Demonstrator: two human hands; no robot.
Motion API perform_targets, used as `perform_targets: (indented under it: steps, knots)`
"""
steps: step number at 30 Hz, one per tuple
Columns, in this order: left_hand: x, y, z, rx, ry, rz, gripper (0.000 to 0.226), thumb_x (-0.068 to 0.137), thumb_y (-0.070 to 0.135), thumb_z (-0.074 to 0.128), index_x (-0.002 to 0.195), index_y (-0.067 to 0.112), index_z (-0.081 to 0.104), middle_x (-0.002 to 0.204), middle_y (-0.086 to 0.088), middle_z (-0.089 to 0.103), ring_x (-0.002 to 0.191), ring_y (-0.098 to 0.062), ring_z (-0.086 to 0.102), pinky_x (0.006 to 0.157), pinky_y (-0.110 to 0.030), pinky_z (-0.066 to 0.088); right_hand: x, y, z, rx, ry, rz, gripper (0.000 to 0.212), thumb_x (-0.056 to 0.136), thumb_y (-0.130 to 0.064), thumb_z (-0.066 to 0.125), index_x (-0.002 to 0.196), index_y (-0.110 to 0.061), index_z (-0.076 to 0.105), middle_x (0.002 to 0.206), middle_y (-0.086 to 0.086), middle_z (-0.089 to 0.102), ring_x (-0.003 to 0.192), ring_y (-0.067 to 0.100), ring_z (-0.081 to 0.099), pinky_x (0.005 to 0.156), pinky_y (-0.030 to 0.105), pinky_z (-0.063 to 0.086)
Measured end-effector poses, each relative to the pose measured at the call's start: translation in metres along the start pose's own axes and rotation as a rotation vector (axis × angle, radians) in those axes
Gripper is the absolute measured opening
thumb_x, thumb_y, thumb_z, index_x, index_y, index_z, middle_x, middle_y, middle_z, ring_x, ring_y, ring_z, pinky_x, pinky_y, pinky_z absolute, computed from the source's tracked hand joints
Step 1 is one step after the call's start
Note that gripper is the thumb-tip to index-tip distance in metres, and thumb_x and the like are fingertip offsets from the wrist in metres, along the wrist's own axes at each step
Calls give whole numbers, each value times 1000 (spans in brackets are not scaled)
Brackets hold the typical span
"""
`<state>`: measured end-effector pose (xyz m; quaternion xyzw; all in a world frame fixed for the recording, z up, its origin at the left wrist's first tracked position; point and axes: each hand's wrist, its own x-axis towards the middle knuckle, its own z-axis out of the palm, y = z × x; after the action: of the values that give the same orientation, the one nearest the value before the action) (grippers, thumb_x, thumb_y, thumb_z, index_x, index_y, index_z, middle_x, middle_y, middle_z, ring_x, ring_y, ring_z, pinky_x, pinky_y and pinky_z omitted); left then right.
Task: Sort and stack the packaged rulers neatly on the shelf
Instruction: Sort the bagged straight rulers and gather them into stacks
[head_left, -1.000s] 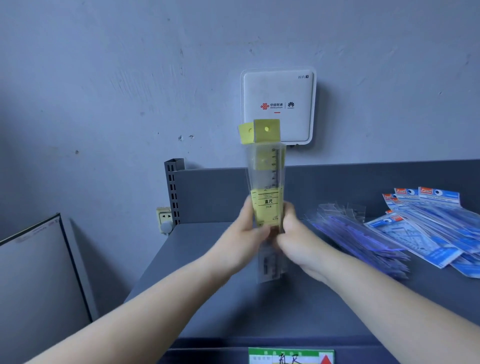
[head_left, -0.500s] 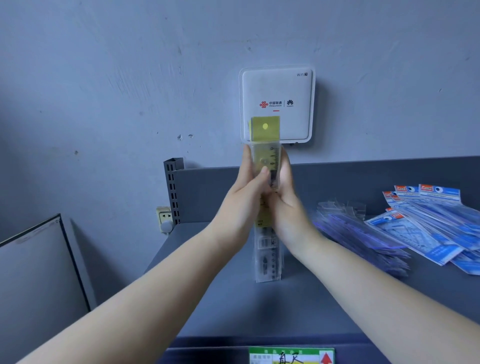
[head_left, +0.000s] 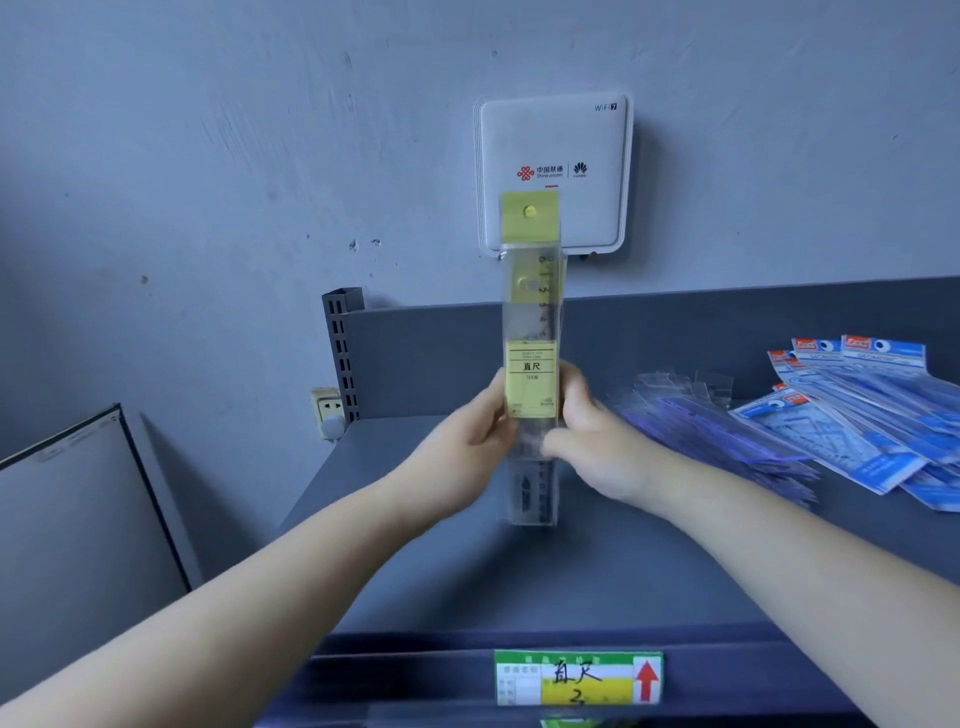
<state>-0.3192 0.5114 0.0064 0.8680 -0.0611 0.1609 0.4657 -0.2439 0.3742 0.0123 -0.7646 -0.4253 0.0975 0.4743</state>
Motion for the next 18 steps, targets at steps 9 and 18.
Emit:
perform_targets:
  steps: [9,18]
  knots:
    - [-5,-41,21,161,-179,-291,77,75,16,39,148,26,15,141,0,47,127,-20,46,107,-41,39,-4,17,18,2,13,183,51,83,2,36,123,-25,23,109,8,51,97,21,53,91,42,46]
    - [-7,-15,44,708,-201,-490,46,99,11,33,142,-3,28,140,-24,40,126,-41,44,98,-38,44,-1,24,27,338,16,176,45,90,-3,47,119,-31,27,123,11,53,117,32,55,99,49,45]
